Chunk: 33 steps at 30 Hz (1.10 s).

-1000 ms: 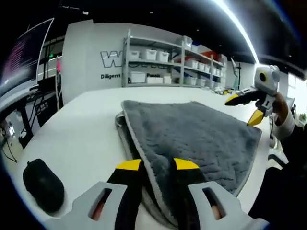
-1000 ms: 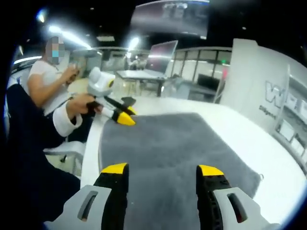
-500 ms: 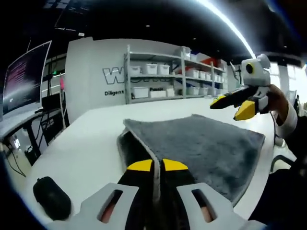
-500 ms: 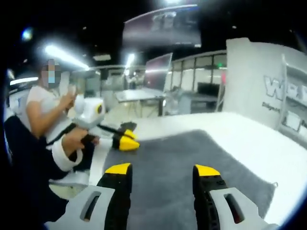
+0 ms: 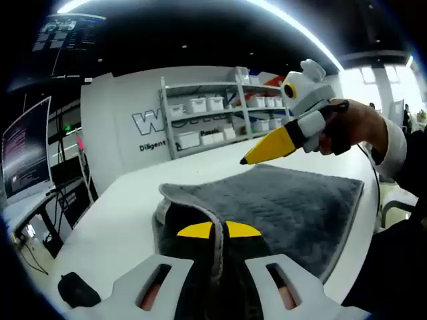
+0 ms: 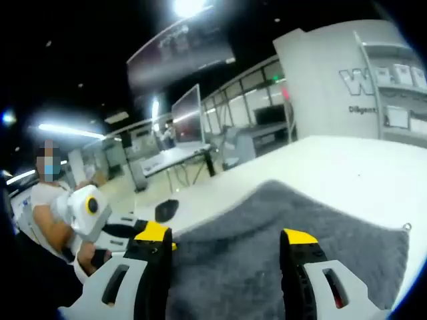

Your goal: Open the folded towel by lifting each exposed corner and separating the folded layers until the towel lies flat within the target outline without major curled edges

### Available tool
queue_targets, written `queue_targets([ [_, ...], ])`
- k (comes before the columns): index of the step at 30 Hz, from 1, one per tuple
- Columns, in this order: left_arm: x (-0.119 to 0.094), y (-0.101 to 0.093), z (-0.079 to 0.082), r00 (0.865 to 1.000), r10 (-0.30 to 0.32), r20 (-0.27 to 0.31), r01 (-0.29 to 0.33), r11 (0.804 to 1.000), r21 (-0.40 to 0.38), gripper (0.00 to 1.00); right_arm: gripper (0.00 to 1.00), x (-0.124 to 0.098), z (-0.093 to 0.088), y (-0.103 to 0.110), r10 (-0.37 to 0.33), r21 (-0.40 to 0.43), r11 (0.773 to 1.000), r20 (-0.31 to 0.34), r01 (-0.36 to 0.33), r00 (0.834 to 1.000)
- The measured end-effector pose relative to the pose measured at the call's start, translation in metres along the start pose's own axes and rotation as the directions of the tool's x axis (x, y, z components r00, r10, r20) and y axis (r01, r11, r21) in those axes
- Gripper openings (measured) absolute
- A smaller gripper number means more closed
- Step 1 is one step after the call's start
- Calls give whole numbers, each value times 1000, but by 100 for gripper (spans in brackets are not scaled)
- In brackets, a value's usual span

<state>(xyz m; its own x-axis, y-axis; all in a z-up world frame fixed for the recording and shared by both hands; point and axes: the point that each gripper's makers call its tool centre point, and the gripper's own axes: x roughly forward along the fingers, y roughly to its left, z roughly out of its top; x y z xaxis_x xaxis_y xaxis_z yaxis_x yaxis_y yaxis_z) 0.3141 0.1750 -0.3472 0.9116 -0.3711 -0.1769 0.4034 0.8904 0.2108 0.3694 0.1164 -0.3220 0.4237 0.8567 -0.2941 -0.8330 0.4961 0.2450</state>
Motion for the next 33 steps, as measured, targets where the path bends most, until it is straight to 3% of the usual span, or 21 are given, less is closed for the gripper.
queue_targets([
  [3, 3, -9, 1, 1000, 4, -6, -4, 999, 38, 5, 73, 7, -6, 1, -8, 3, 1000, -40, 8, 999],
  [9, 14, -38, 4, 1000, -13, -26, 16, 991, 131, 5, 93, 25, -18, -6, -71, -3, 997, -102, 71, 992],
  [15, 19, -57, 3, 999, -28, -39, 35, 982, 187, 5, 95, 43, -38, -11, -161, -109, 984, -177, 143, 971],
  [18, 21, -65, 3, 998, -33, -47, 42, 978, 205, 5, 93, 48, -45, -13, -204, -198, 966, -199, 165, 959],
  [19, 23, -66, -3, 997, -22, -80, 41, 970, 238, 5, 92, 50, -46, -11, -209, -199, 965, -200, 170, 957],
  [24, 22, -77, -4, 997, -39, -73, 55, 970, 237, 5, 86, 47, -47, -17, -237, -249, 950, -192, 186, 952],
  [33, 23, -87, -7, 996, -27, -80, 50, 955, 293, 5, 65, 45, -65, -16, -176, -161, 977, -222, 142, 959],
])
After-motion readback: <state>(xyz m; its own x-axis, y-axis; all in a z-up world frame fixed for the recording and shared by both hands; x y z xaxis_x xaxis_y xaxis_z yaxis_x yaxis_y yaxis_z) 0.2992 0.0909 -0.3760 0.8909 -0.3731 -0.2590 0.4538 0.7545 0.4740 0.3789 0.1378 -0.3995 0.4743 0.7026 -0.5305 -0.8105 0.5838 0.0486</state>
